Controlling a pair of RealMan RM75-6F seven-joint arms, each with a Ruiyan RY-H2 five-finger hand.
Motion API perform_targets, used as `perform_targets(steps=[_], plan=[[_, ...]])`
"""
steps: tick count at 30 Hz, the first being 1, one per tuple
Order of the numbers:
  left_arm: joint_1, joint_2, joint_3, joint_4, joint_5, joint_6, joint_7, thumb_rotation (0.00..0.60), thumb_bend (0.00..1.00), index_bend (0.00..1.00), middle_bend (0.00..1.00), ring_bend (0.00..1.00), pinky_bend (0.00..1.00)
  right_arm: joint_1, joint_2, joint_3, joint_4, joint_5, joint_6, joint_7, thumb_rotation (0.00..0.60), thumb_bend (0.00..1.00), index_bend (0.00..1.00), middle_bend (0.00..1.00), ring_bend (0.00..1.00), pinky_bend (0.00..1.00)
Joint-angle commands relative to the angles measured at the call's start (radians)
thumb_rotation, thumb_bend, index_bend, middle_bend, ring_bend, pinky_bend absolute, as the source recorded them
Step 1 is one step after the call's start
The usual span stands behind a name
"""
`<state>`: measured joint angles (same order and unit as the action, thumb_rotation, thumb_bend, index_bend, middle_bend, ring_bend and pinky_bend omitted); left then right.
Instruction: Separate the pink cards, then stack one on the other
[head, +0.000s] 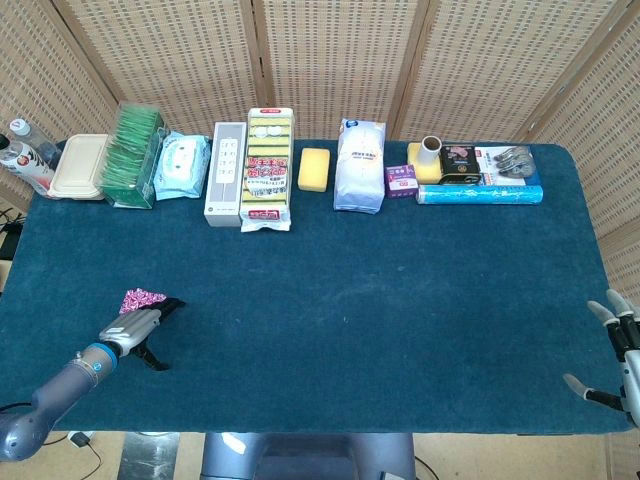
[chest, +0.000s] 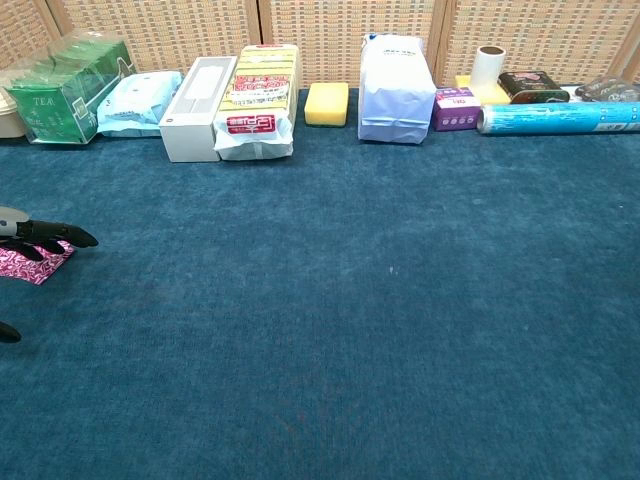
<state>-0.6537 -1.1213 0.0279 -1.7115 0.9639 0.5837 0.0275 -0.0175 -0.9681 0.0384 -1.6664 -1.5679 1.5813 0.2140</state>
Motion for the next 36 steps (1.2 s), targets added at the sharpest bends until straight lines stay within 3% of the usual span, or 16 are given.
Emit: perform_targets(steps=[1,8,23,36], plan=[[0.001,0.007,0.007,-0.012,-0.014,0.034,0.017,0.600,0.05,0.00,0.00,0.00,0.07,0.000,0.000,0.000,0.001,0.000,0.000,0.000,0.600,0.00,0.10,0.00,0.00,0.00],[0.045,0.057,0.004,-0.027,0.027,0.083,-0.035,0.600,0.05,0.00,0.00,0.00,0.07,0.002,-0.002,-0.002,-0.002,-0.006,-0.002,-0.005,0.600,0.00,0.10,0.00,0.00,0.00],[0.074,0.013,0.021,0.120,0.061,0.000,-0.127,0.600,0.05,0.00,0.00,0.00,0.07,0.002,0.000,-0.004,-0.005,-0.006,-0.003,-0.003,0.600,0.00,0.10,0.00,0.00,0.00],[0.044,0.002,0.011,0.075,0.058,-0.005,-0.091,0.600,0.05,0.00,0.00,0.00,0.07,0.002,0.006,-0.004,-0.006,-0.004,-0.006,0.007,0.600,0.00,0.10,0.00,0.00,0.00]])
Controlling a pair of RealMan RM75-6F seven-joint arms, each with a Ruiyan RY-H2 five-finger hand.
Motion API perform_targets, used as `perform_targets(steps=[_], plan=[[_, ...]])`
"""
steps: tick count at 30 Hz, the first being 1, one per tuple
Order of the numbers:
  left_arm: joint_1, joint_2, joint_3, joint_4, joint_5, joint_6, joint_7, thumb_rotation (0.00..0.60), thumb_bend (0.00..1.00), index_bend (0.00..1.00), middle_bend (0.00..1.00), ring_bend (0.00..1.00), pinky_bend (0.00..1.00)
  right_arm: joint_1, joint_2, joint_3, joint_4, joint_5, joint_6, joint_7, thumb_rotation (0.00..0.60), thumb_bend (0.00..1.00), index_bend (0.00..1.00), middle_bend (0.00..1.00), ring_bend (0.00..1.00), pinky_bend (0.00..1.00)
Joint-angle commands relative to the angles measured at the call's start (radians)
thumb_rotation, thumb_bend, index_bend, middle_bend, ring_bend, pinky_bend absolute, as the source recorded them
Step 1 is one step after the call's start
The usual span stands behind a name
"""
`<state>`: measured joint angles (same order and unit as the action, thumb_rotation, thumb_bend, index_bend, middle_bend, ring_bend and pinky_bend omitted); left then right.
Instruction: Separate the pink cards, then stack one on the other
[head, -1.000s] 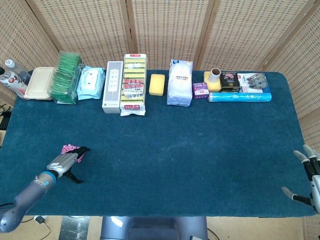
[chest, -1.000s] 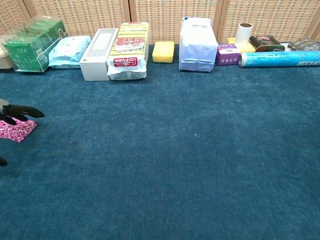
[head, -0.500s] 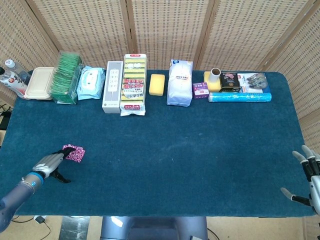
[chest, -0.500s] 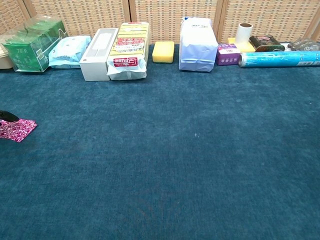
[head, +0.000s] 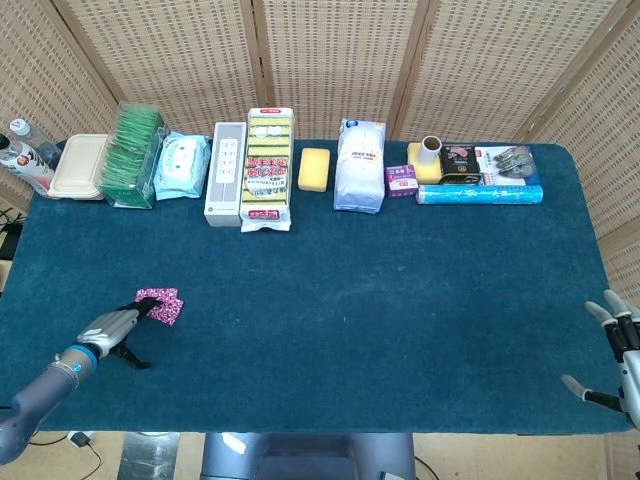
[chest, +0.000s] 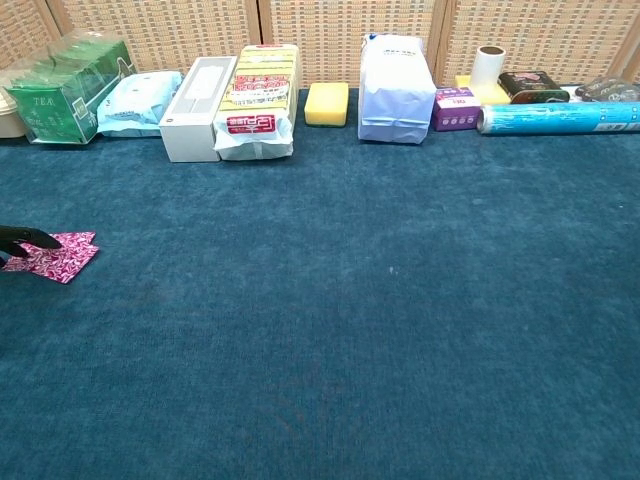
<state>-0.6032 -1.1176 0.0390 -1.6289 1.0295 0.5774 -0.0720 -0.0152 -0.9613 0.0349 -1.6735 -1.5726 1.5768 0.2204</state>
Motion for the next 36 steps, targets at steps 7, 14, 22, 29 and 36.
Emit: perform_targets(steps=[7,14,22,29,36], plan=[[-0.036,-0.019,0.002,-0.030,-0.046,0.000,0.053,0.600,0.04,0.00,0.00,0.00,0.07,0.000,-0.003,-0.002,0.010,0.000,-0.002,0.008,0.600,0.00,0.10,0.00,0.00,0.00],[-0.064,-0.028,-0.001,-0.068,-0.080,0.012,0.092,0.600,0.04,0.00,0.00,0.00,0.07,0.000,-0.002,-0.001,0.005,0.000,-0.001,0.004,0.600,0.00,0.10,0.00,0.00,0.00],[-0.104,-0.035,0.005,-0.109,-0.135,0.027,0.145,0.600,0.05,0.00,0.00,0.00,0.07,0.000,-0.001,0.000,0.002,0.003,-0.002,0.002,0.600,0.00,0.10,0.00,0.00,0.00],[-0.144,-0.041,0.012,-0.157,-0.182,0.054,0.203,0.600,0.05,0.00,0.00,0.00,0.07,0.001,-0.002,0.000,0.003,0.004,-0.003,0.002,0.600,0.00,0.10,0.00,0.00,0.00],[-0.187,-0.067,0.021,-0.181,-0.245,0.075,0.255,0.600,0.05,0.00,0.00,0.00,0.07,0.000,-0.002,-0.001,0.005,0.004,-0.003,0.004,0.600,0.00,0.10,0.00,0.00,0.00]])
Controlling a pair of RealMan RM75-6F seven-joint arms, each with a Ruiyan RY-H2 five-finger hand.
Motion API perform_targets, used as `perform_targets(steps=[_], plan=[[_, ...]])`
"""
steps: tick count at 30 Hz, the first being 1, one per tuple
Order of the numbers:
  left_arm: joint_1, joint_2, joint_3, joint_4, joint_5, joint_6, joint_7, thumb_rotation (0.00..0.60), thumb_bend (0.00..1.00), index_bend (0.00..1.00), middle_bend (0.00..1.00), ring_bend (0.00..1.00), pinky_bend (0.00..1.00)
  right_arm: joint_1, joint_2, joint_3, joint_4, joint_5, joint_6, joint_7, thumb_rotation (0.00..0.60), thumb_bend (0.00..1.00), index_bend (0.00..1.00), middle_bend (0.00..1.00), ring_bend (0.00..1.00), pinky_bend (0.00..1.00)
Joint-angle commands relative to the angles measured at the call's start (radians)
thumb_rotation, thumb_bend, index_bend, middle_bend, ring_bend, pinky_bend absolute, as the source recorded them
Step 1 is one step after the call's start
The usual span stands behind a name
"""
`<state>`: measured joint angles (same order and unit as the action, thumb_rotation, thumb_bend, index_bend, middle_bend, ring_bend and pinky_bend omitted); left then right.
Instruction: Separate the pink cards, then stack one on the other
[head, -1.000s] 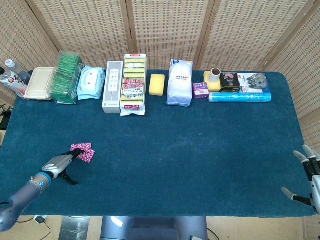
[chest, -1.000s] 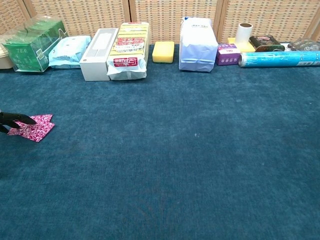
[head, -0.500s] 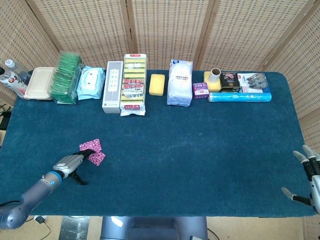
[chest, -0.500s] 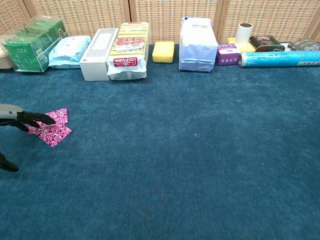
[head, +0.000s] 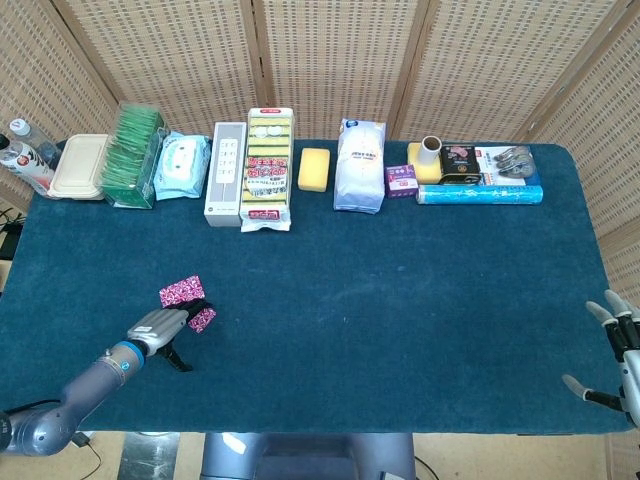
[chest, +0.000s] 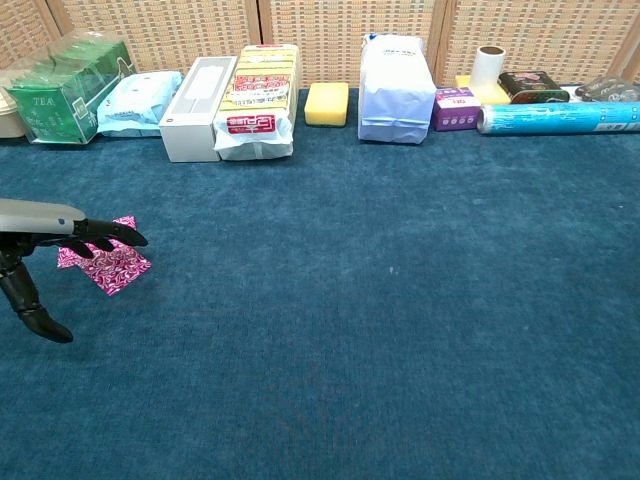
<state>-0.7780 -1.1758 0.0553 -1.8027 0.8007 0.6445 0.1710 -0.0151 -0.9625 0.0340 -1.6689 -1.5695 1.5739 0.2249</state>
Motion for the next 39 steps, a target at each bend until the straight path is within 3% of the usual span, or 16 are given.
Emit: perform_targets(steps=[1,39], plan=[[-0.018,-0.013,0.008,-0.009,-0.024,0.013,0.019,0.600,0.05,0.00,0.00,0.00,0.07,0.000,-0.001,0.001,0.000,0.001,0.001,-0.001,0.600,0.00,0.10,0.00,0.00,0.00],[-0.087,-0.085,0.019,-0.103,-0.053,0.076,0.083,0.600,0.05,0.00,0.00,0.00,0.07,0.001,0.001,-0.001,0.002,-0.003,-0.001,0.009,0.600,0.00,0.10,0.00,0.00,0.00]])
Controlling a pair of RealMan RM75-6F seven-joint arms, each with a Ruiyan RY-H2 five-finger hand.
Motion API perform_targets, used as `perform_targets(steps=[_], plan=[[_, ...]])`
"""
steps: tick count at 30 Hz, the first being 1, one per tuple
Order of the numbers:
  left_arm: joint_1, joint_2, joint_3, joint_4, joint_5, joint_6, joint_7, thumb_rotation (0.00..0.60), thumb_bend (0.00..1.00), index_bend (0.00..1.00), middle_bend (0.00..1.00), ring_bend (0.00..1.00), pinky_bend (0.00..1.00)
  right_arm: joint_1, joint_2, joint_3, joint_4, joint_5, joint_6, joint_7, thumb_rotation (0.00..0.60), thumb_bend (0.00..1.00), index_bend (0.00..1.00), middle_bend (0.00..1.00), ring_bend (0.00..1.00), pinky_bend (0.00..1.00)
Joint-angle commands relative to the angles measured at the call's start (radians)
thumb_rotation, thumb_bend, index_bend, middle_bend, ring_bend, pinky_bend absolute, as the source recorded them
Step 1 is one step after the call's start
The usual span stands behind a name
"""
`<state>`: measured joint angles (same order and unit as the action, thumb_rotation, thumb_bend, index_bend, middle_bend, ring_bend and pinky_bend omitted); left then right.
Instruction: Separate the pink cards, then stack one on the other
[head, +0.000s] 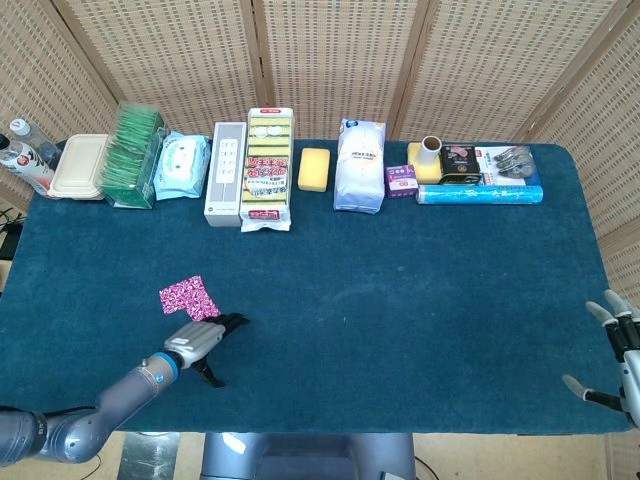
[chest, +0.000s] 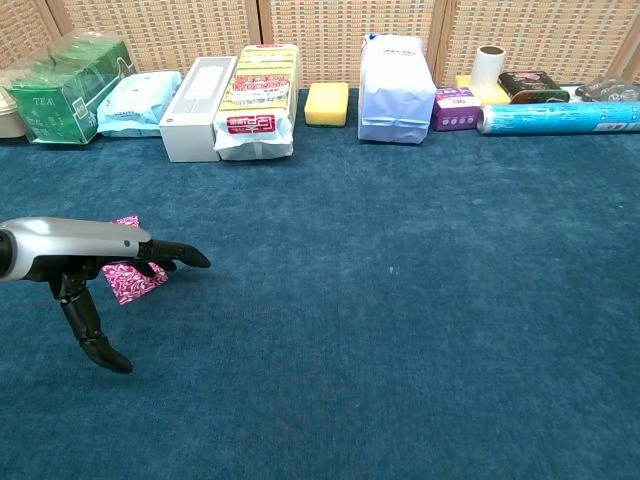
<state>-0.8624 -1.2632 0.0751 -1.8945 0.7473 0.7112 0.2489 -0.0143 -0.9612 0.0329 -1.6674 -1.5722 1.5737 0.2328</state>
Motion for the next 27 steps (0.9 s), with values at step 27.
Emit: perform_targets(steps=[27], plan=[[0.060,0.061,0.007,0.081,0.054,-0.020,-0.101,0.600,0.05,0.00,0.00,0.00,0.07,0.002,0.003,-0.003,-0.004,-0.004,-0.003,-0.001,0.600,0.00,0.10,0.00,0.00,0.00]])
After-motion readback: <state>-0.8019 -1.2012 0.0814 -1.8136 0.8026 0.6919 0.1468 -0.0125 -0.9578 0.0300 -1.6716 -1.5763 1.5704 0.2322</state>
